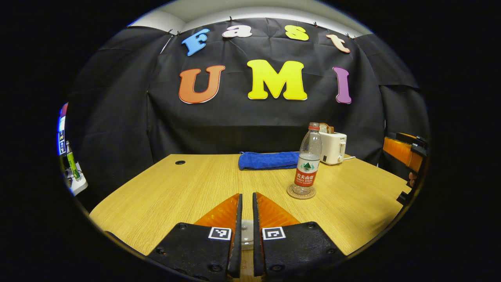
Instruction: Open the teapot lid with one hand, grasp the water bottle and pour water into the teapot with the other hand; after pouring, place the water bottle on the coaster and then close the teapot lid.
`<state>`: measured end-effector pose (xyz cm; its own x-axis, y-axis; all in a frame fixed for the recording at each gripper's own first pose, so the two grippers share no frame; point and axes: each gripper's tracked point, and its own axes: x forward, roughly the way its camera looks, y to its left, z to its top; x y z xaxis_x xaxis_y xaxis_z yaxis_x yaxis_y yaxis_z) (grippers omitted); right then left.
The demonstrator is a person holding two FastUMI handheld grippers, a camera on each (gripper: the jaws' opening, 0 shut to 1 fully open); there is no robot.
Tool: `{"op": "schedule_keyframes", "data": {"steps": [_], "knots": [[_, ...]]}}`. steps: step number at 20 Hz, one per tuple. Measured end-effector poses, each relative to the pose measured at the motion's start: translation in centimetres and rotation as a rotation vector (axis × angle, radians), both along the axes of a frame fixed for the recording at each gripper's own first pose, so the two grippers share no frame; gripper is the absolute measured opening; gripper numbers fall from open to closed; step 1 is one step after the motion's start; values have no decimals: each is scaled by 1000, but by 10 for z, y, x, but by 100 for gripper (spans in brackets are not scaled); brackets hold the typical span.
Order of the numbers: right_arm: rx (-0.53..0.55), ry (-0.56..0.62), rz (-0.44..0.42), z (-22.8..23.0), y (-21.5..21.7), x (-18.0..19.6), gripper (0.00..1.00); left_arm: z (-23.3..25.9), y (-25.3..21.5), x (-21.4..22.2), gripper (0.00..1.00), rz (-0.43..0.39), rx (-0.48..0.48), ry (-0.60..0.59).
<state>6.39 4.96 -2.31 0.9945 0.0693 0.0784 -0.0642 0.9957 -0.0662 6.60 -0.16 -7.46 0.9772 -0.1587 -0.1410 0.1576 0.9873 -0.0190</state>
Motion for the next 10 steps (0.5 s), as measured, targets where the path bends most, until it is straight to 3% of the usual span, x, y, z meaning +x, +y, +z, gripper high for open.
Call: {"op": "schedule_keyframes", "data": {"steps": [6,8,10], "knots": [[-21,12,6,8,15,-23,95,35,7,-29,25,23,-11,-24],[-12,25,4,13,17,-36,95,48,7,-39,34,24,-30,-34],[-16,23,-1,20,16,-47,92,59,5,-47,51,25,-60,-44]]}}
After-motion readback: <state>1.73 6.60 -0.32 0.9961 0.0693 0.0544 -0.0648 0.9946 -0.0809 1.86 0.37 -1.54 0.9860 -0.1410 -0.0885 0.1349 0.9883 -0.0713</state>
